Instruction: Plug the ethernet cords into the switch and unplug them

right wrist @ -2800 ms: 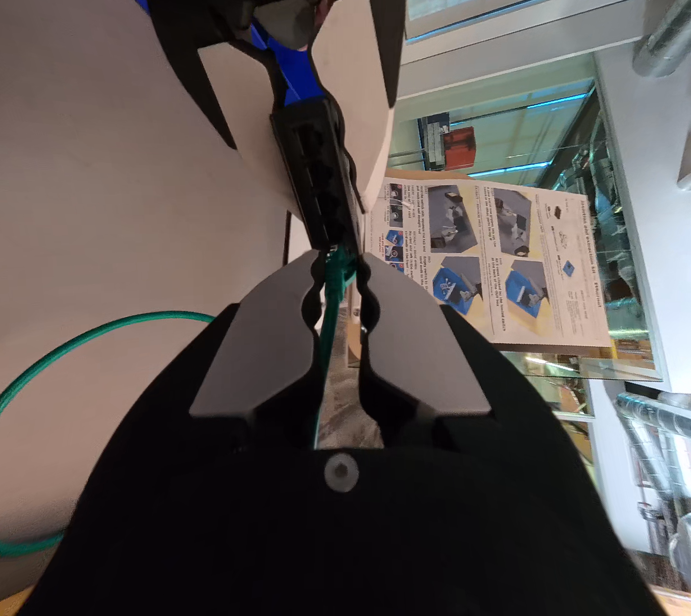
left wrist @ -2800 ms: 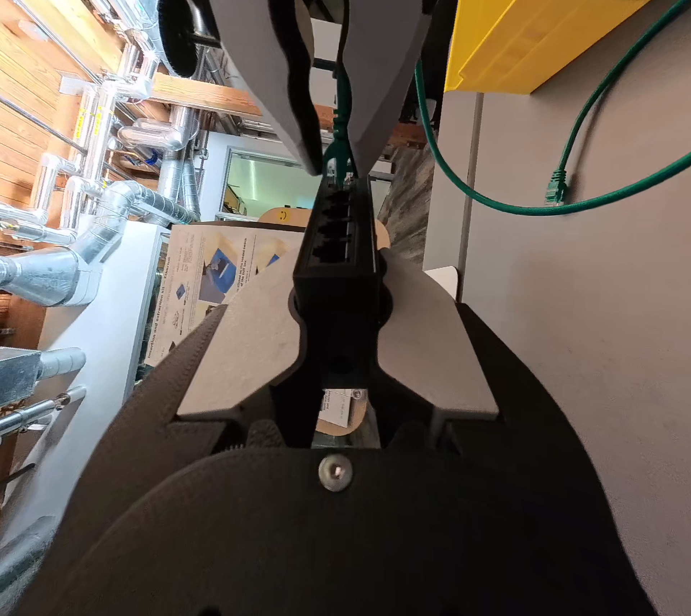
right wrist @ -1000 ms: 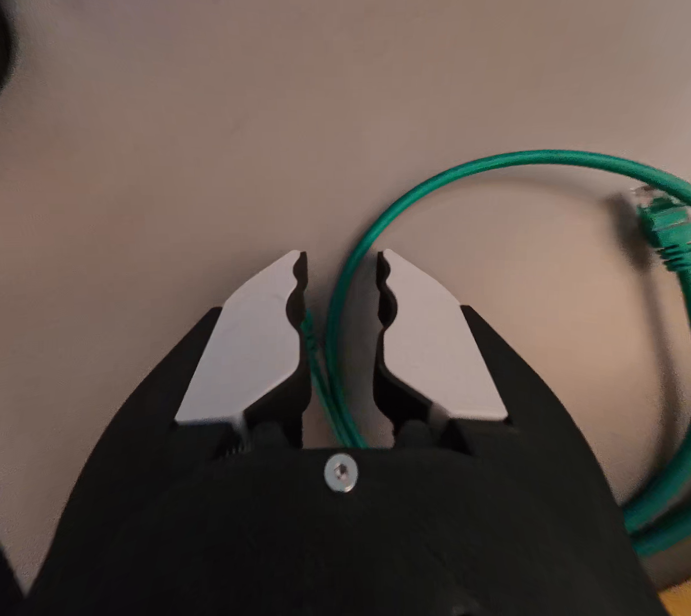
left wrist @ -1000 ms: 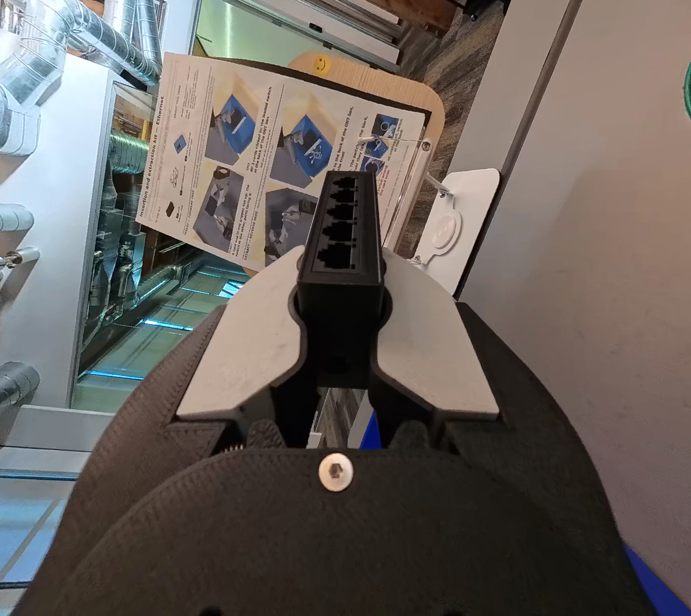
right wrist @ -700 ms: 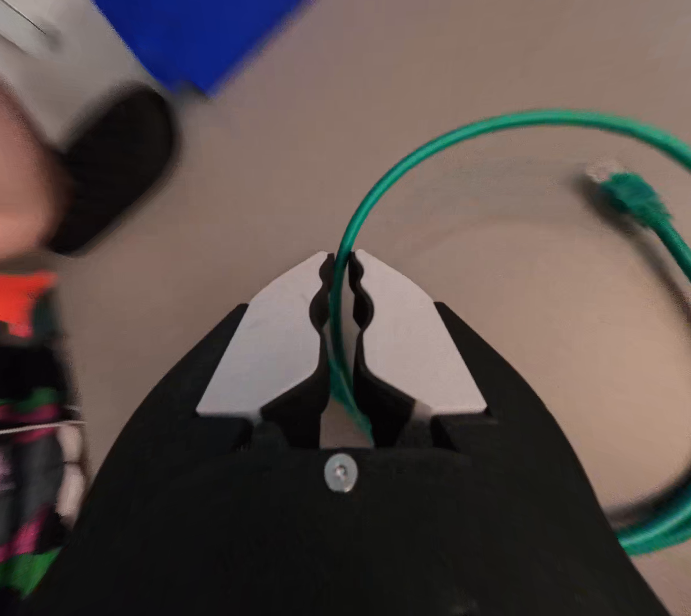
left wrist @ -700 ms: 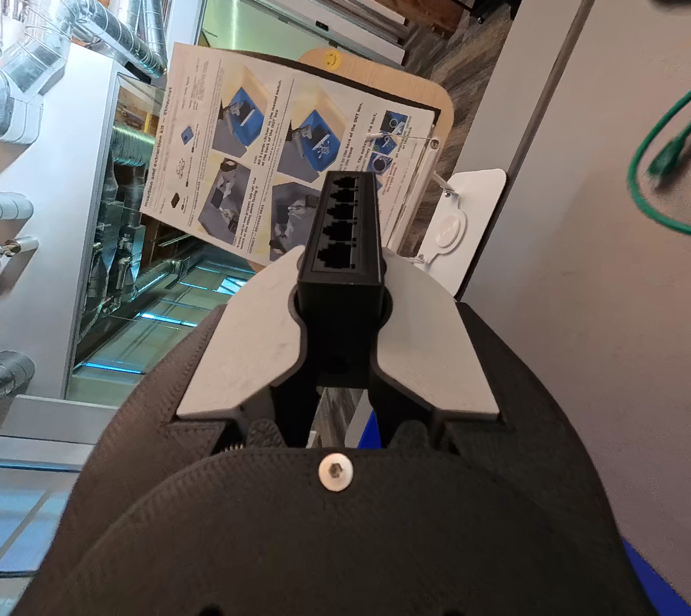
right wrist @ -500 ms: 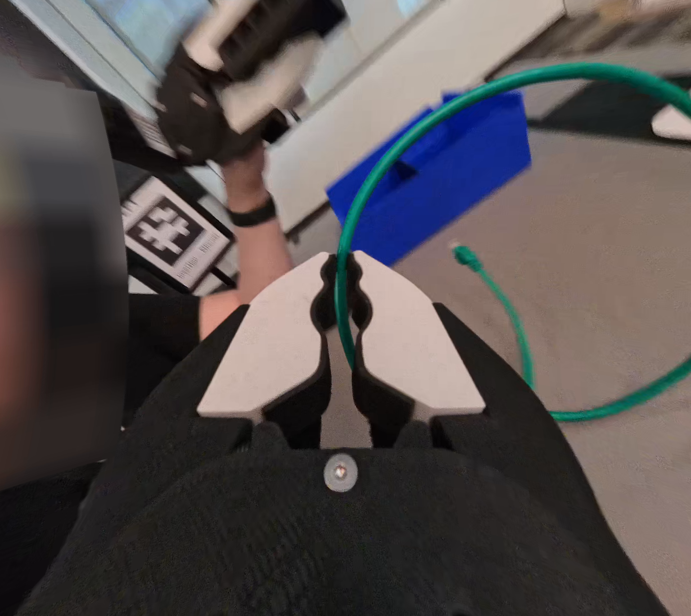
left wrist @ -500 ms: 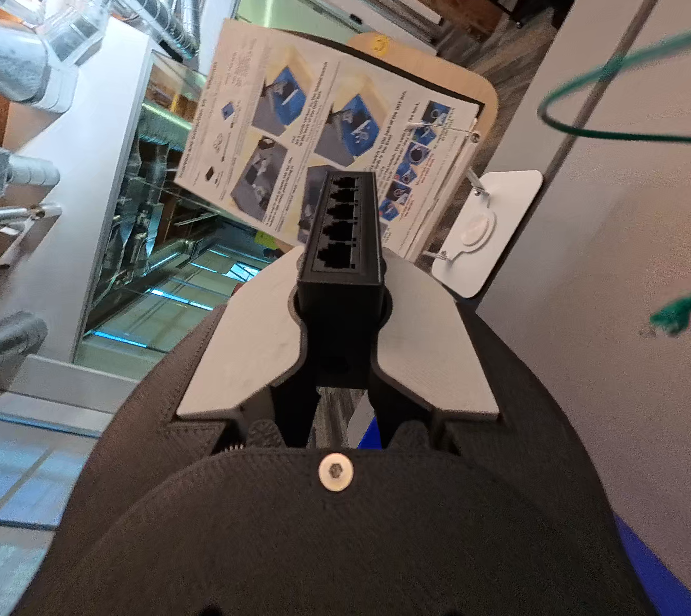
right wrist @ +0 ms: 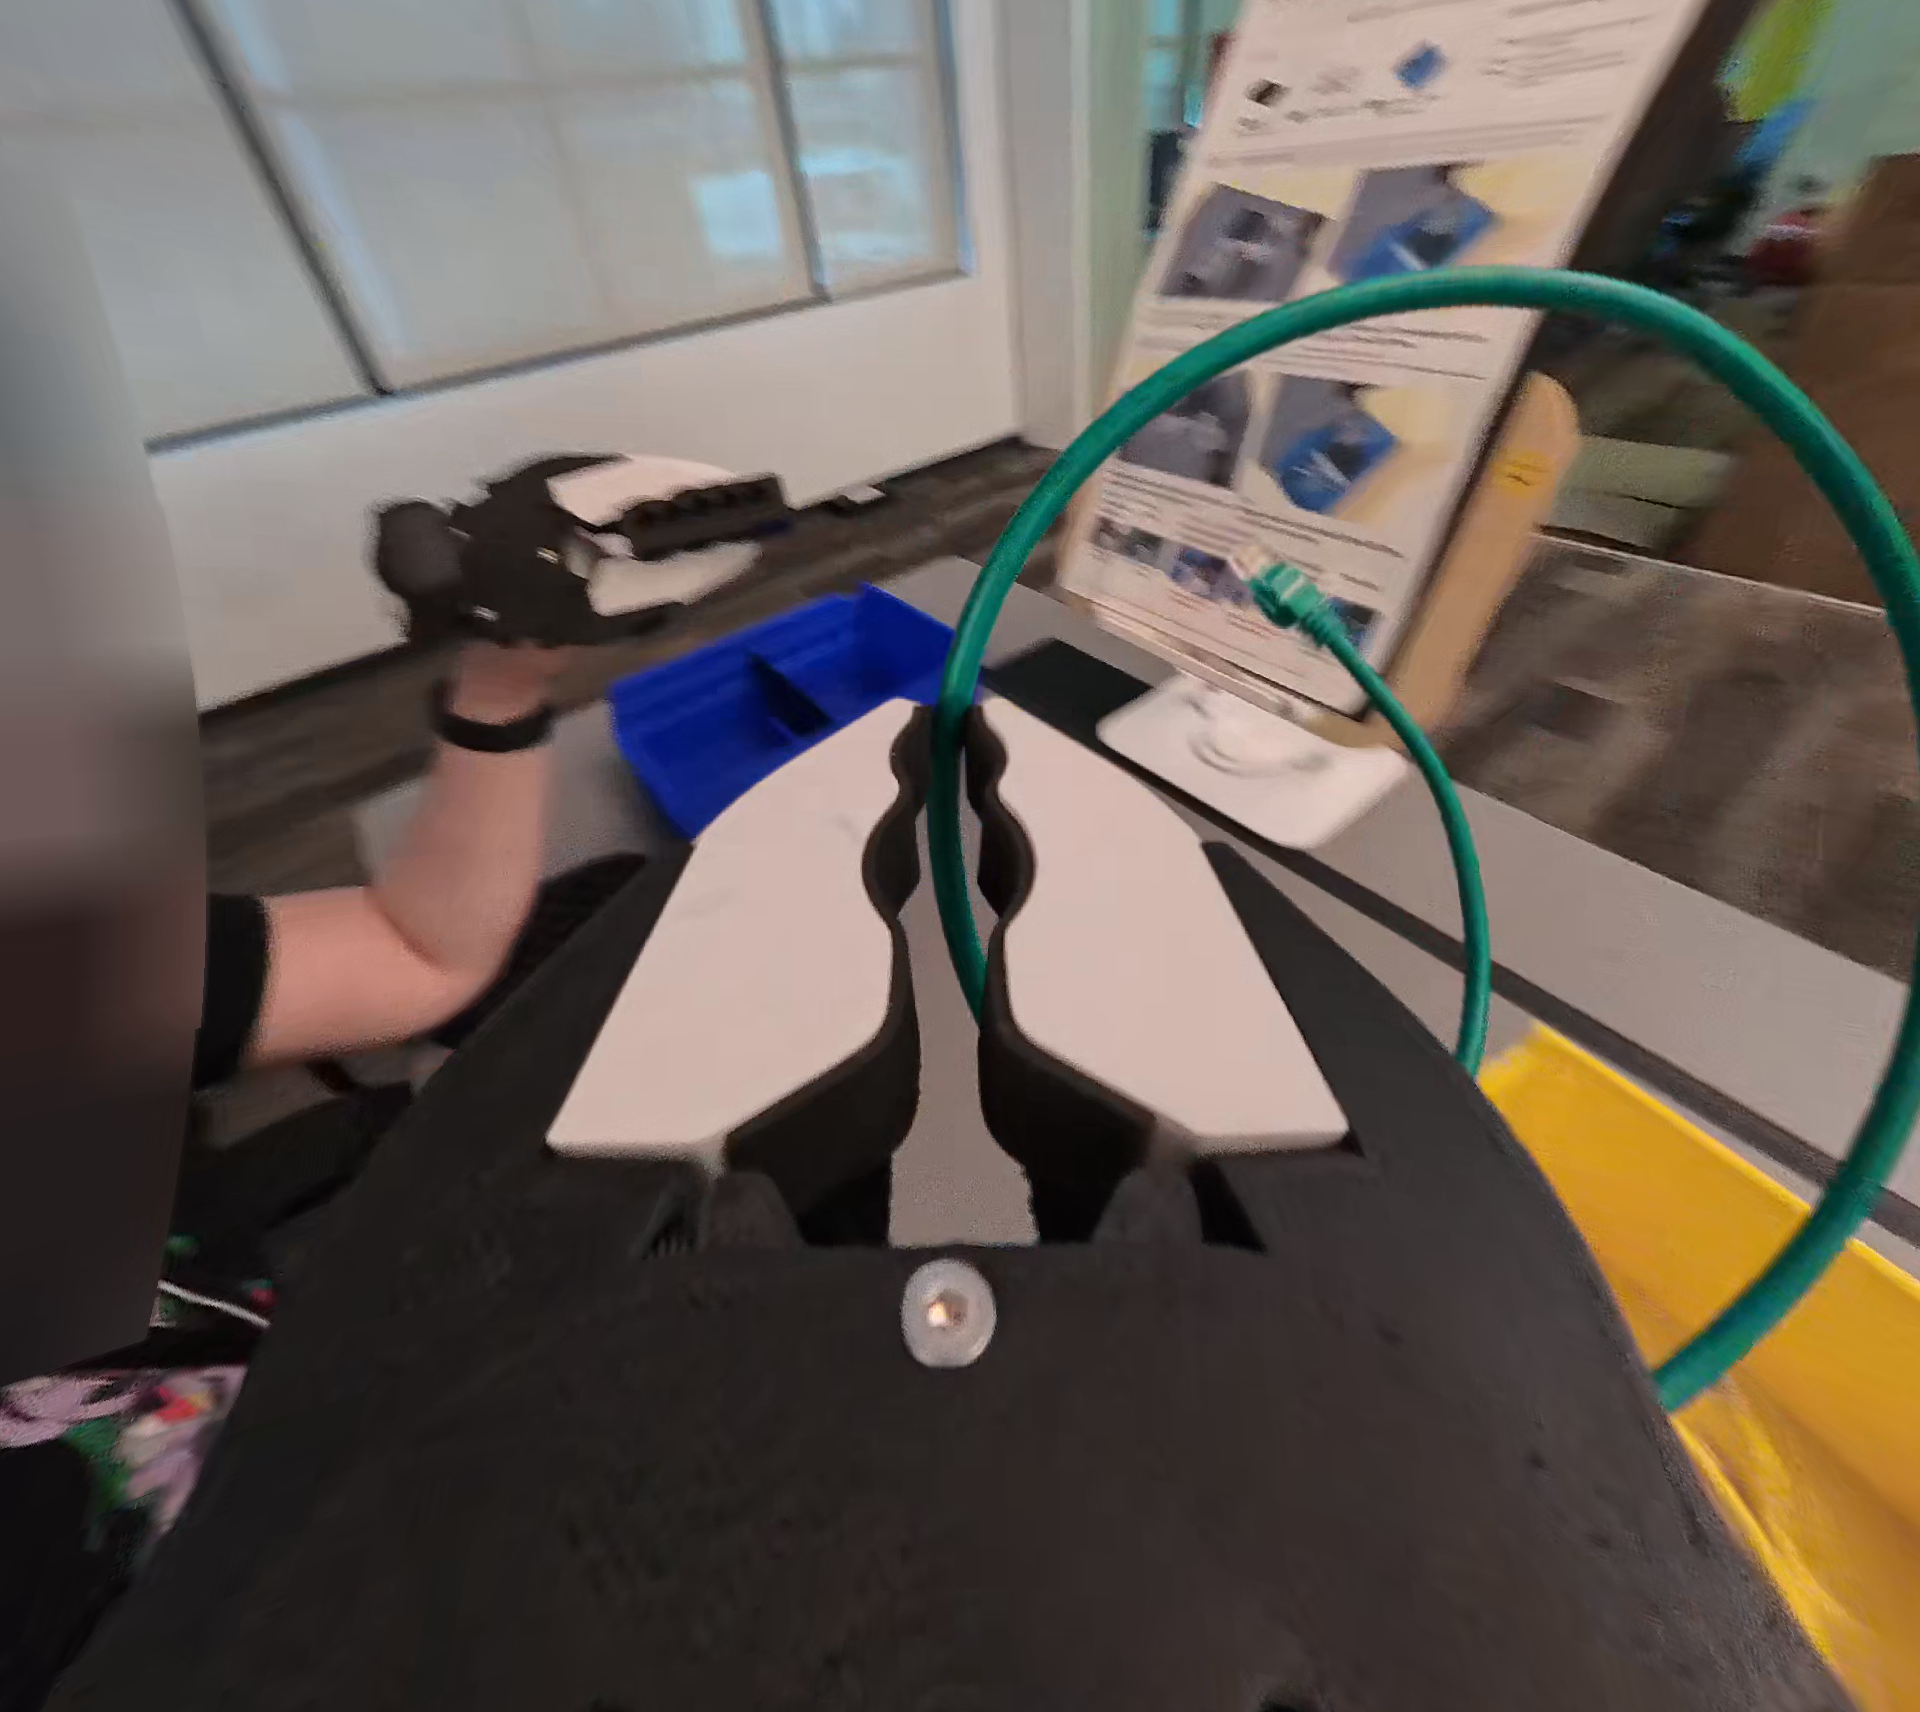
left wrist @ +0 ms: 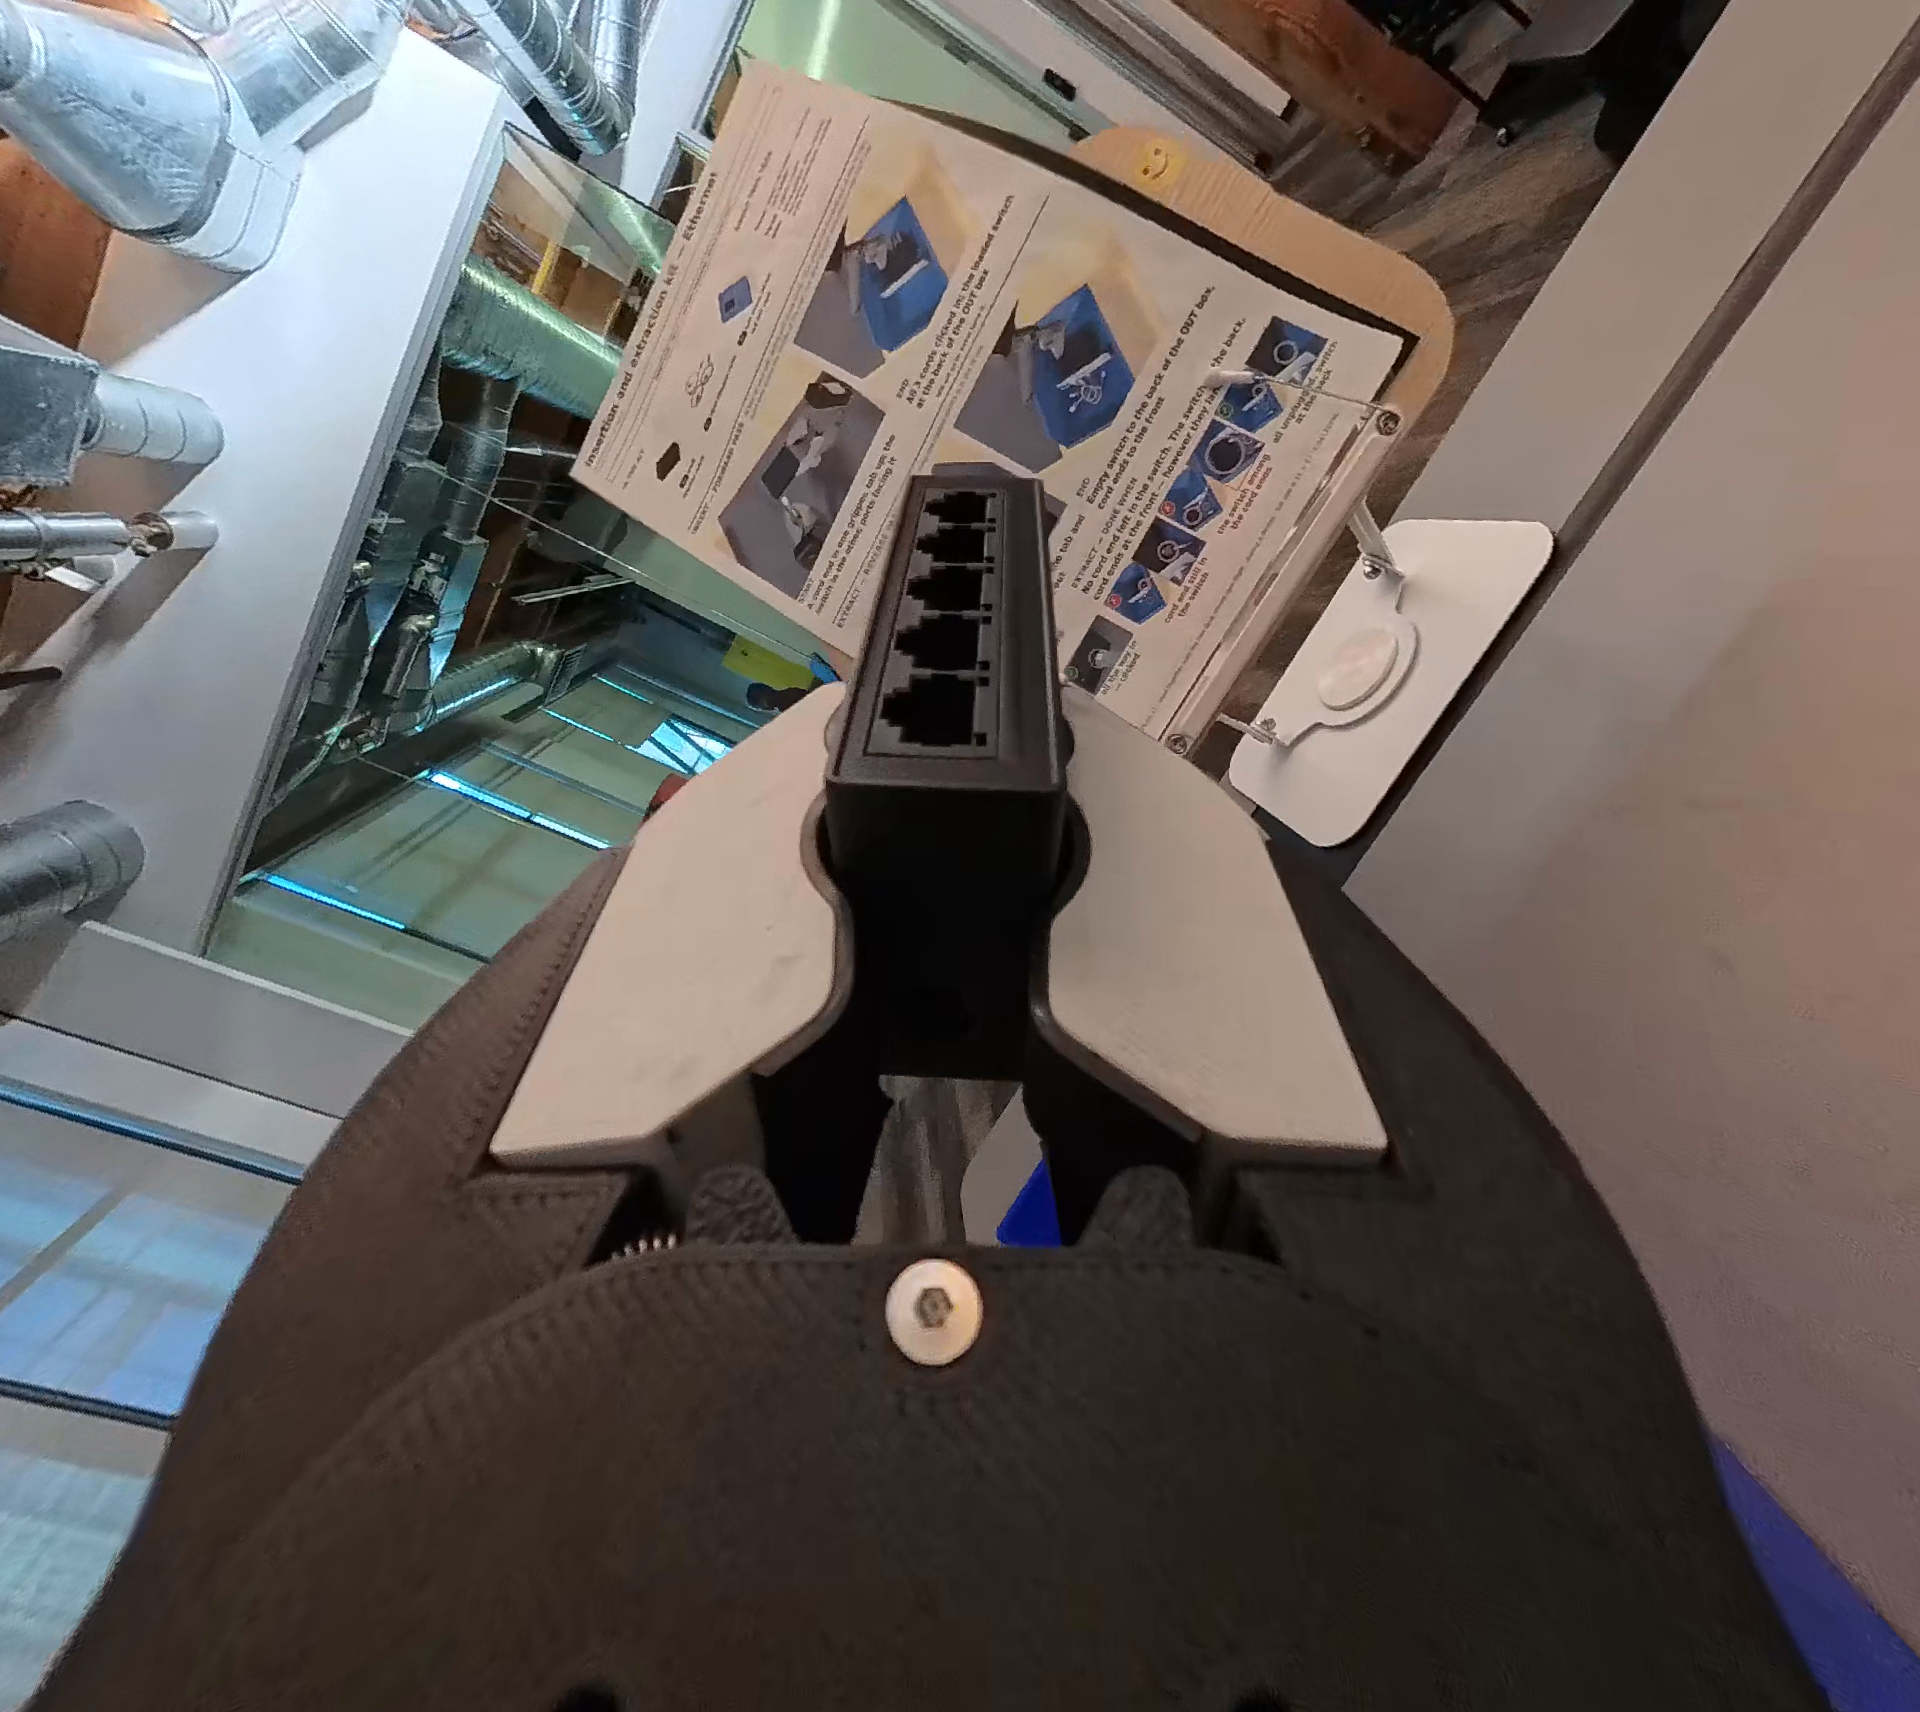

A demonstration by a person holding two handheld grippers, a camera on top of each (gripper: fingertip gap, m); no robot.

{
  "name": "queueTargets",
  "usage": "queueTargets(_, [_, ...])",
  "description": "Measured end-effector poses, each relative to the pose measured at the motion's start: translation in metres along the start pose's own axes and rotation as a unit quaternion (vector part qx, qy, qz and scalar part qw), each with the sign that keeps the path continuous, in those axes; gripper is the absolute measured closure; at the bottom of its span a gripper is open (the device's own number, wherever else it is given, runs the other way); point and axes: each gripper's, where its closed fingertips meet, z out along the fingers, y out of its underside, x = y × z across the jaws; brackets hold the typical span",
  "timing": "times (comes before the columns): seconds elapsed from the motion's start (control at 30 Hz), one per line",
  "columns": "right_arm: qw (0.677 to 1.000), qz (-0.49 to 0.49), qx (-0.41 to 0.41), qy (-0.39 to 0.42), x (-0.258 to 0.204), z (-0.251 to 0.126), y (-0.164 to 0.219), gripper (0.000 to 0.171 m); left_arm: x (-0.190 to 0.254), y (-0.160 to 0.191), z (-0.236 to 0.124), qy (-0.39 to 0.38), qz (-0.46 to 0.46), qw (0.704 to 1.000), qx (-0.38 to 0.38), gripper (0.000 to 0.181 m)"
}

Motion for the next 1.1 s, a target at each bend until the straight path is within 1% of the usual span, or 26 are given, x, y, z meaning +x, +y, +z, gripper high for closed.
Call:
queueTargets(0.03, [1.0,-0.001,-0.016,0.027,0.011,-0.007,0.01,0.164,0.003,-0.001,0.001,0.003,0.005,1.0,-0.001,0.152])
queueTargets(0.1, [0.996,0.019,-0.057,0.065,0.034,-0.016,0.041,0.164,0.008,-0.004,0.003,0.008,0.013,1.0,-0.002,0.152])
queueTargets(0.2, [0.981,0.027,-0.132,0.143,0.08,-0.025,0.104,0.164,0.014,-0.008,0.004,0.014,0.02,1.0,0.001,0.152])
queueTargets(0.27, [0.97,0.07,-0.175,0.154,0.101,-0.028,0.149,0.164,0.015,-0.01,0.004,0.015,0.022,1.0,0.001,0.152])
queueTargets(0.33, [0.967,0.124,-0.18,0.128,0.105,-0.024,0.181,0.165,0.017,-0.01,0.005,0.016,0.024,1.0,0.001,0.152])
queueTargets(0.4, [0.956,0.139,-0.217,0.14,0.112,-0.024,0.217,0.164,0.017,-0.01,0.005,0.017,0.024,1.0,0.0,0.151])
queueTargets(0.47, [0.94,0.136,-0.273,0.154,0.112,-0.026,0.253,0.164,0.017,-0.009,0.006,0.017,0.024,1.0,-0.001,0.151])
queueTargets(0.53, [0.919,0.117,-0.325,0.188,0.117,-0.03,0.284,0.164,0.019,-0.009,0.007,0.021,0.024,1.0,-0.003,0.152])
queueTargets(0.6, [0.904,0.073,-0.367,0.205,0.12,-0.031,0.305,0.163,0.023,-0.009,0.009,0.026,0.026,0.999,-0.004,0.152])
queueTargets(0.63, [0.904,0.063,-0.375,0.196,0.116,-0.028,0.309,0.163,0.026,-0.011,0.01,0.032,0.027,0.999,-0.002,0.152])
queueTargets(0.67, [0.908,0.059,-0.371,0.185,0.112,-0.025,0.308,0.159,0.03,-0.013,0.011,0.041,0.027,0.999,0.002,0.152])
queueTargets(0.7, [0.912,0.053,-0.361,0.186,0.11,-0.023,0.301,0.151,0.037,-0.016,0.012,0.054,0.025,0.998,0.01,0.152])
queueTargets(0.77, [0.92,0.009,-0.329,0.213,0.11,-0.021,0.271,0.142,0.057,-0.026,0.013,0.1,0.022,0.994,0.035,0.152])
queueTargets(0.8, [0.92,-0.04,-0.307,0.239,0.11,-0.019,0.247,0.137,0.07,-0.032,0.013,0.131,0.019,0.99,0.054,0.152])
queueTargets(0.83, [0.923,-0.104,-0.275,0.249,0.101,-0.011,0.219,0.135,0.083,-0.04,0.011,0.162,0.013,0.984,0.075,0.152])
queueTargets(0.9, [0.928,-0.245,-0.18,0.215,0.056,0.021,0.162,0.123,0.109,-0.058,0.005,0.223,0.008,0.967,0.121,0.152])
queueTargets(0.93, [0.922,-0.312,-0.144,0.178,0.025,0.039,0.143,0.121,0.122,-0.066,0.0,0.251,0.008,0.957,0.144,0.152])
queueTargets(0.97, [0.908,-0.377,-0.12,0.14,-0.008,0.058,0.132,0.118,0.133,-0.073,-0.005,0.276,0.008,0.948,0.16,0.151])
queueTargets(1.03, [0.858,-0.498,-0.101,0.076,-0.064,0.089,0.126,0.117,0.151,-0.084,-0.014,0.312,0.016,0.933,0.18,0.151])
queueTargets(1.07, [0.834,-0.539,-0.104,0.052,-0.082,0.102,0.129,0.119,0.156,-0.088,-0.017,0.319,0.017,0.929,0.187,0.151])
queueTargets(1.1, [0.819,-0.561,-0.11,0.036,-0.092,0.114,0.133,0.12,0.16,-0.092,-0.02,0.326,0.016,0.925,0.193,0.151])
